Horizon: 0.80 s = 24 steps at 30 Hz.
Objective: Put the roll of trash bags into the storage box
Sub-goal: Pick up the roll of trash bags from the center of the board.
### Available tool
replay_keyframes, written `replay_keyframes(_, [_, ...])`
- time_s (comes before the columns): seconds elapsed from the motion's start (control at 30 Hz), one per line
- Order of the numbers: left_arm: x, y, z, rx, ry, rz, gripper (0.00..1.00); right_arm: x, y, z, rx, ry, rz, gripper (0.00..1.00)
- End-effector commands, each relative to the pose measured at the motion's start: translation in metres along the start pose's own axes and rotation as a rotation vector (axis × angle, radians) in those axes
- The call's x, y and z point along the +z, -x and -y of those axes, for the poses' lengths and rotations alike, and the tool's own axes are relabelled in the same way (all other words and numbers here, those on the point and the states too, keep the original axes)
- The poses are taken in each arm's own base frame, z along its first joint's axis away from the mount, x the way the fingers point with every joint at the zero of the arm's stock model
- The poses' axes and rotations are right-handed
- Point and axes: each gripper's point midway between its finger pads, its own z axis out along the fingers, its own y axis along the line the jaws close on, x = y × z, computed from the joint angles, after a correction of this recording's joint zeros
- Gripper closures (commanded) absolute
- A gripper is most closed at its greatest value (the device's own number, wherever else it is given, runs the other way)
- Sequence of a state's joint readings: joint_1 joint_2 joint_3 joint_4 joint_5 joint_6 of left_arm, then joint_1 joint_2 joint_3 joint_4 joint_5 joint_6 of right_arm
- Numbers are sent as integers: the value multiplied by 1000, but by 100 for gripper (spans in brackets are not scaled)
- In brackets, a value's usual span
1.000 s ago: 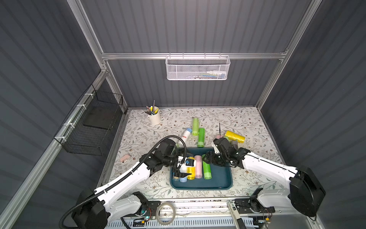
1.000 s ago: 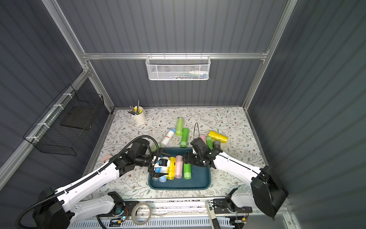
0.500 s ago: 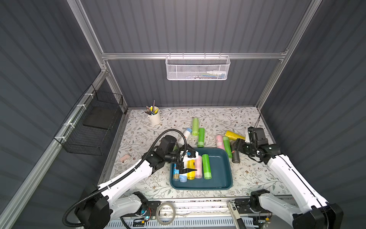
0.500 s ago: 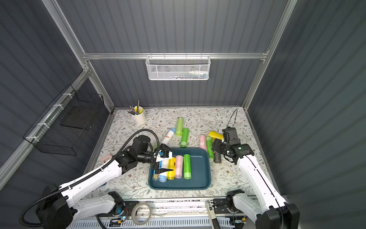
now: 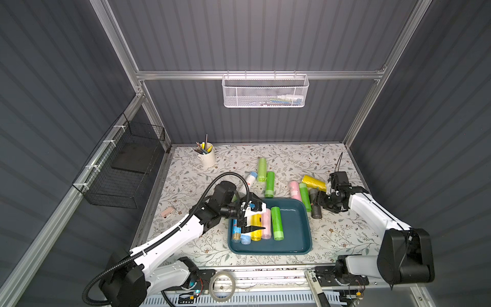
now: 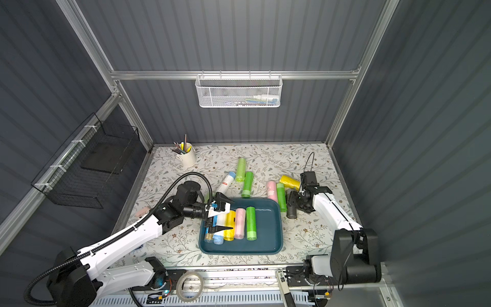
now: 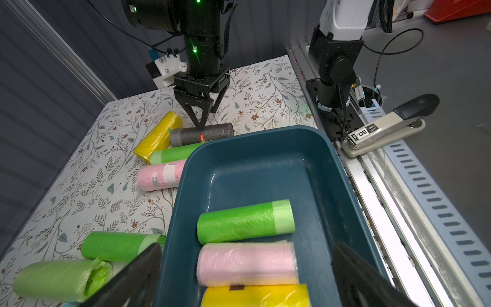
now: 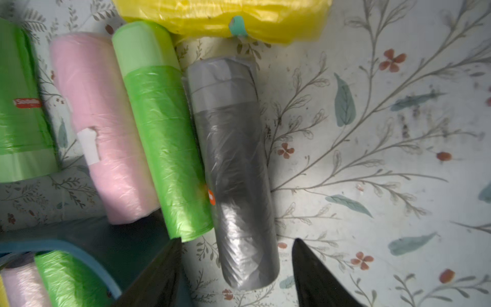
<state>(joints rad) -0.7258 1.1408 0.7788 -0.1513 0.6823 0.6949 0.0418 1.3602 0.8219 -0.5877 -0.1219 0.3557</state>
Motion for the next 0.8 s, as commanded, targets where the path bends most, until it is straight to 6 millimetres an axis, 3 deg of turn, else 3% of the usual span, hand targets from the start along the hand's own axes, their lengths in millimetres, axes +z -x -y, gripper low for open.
replay_keyframes(0.0, [-3, 13, 1, 18, -10, 34, 0, 4, 11, -3, -20, 12, 19, 34])
replay_keyframes(0.47, [-4, 10, -2, 40, 16, 15, 0, 41, 18, 1, -21, -20, -50, 43])
replay_keyframes(0.77, [-4, 8, -1, 43, 12, 8, 0, 47, 14, 11, -9, -50, -73, 43])
